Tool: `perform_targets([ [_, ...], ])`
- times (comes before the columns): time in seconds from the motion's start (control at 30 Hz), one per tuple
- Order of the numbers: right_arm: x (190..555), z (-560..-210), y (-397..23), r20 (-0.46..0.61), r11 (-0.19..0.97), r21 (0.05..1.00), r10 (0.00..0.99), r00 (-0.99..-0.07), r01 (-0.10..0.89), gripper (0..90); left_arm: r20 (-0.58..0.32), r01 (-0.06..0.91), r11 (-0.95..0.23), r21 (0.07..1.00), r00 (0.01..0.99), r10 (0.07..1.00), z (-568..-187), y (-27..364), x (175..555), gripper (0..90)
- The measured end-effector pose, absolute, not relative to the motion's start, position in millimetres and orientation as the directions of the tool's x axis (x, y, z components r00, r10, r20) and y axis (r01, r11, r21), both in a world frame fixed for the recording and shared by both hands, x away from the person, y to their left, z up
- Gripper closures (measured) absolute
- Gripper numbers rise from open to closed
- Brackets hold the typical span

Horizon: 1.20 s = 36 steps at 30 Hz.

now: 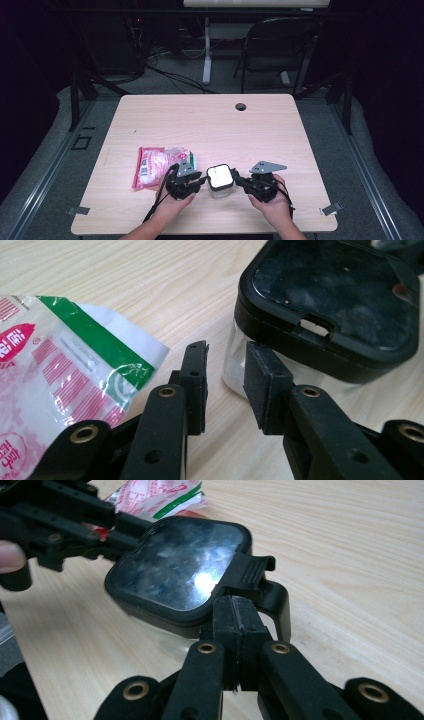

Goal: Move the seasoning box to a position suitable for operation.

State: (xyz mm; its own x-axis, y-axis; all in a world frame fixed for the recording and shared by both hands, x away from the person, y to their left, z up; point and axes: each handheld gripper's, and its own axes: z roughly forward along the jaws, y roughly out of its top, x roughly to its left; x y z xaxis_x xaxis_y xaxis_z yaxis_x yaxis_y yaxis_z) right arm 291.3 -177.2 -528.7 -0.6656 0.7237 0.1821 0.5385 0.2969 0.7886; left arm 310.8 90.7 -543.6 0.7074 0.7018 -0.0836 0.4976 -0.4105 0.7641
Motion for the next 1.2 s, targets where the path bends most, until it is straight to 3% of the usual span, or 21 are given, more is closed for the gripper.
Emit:
perform_targets([
  [0.2, 284, -530, -172, 0.189, 0.303, 0.787, 0.711, -0.678, 0.537, 89.8, -0.076, 0.499, -0.416, 0.76, 0.705, 0.705, -544, 92, 317, 71.8],
  [0.4, 278, -528, -170, 0.169, 0.342, 0.786, 0.683, -0.711, 0.515, 83.8, -0.09, 0.5, -0.406, 0.765, 0.707, 0.701, -542, 95, 319, 70.6],
  [0.6, 274, -519, -183, 0.046, 0.378, 0.811, 0.72, -0.692, 0.447, 68.3, -0.08, 0.472, -0.402, 0.785, 0.721, 0.689, -533, 99, 313, 69.5],
  [0.7, 283, -527, -186, 0.054, 0.379, 0.8, 0.728, -0.684, 0.466, 59.4, -0.077, 0.464, -0.404, 0.788, 0.726, 0.683, -529, 102, 310, 67.7],
  [0.8, 290, -538, -181, 0.037, 0.416, 0.778, 0.717, -0.696, 0.471, 57.7, -0.089, 0.46, -0.398, 0.794, 0.735, 0.672, -527, 104, 308, 65.7],
  [1.07, 298, -550, -170, 0.024, 0.455, 0.754, 0.701, -0.712, 0.473, 61.2, -0.078, 0.452, -0.418, 0.788, 0.746, 0.661, -529, 105, 303, 62.0],
  [1.17, 300, -551, -167, -0.007, 0.486, 0.74, 0.697, -0.717, 0.465, 73.2, -0.077, 0.447, -0.417, 0.791, 0.75, 0.657, -527, 109, 302, 59.6],
  [1.2, 301, -551, -167, -0.001, 0.486, 0.739, 0.693, -0.721, 0.466, 73.1, -0.077, 0.447, -0.417, 0.791, 0.75, 0.657, -527, 109, 302, 59.1],
])
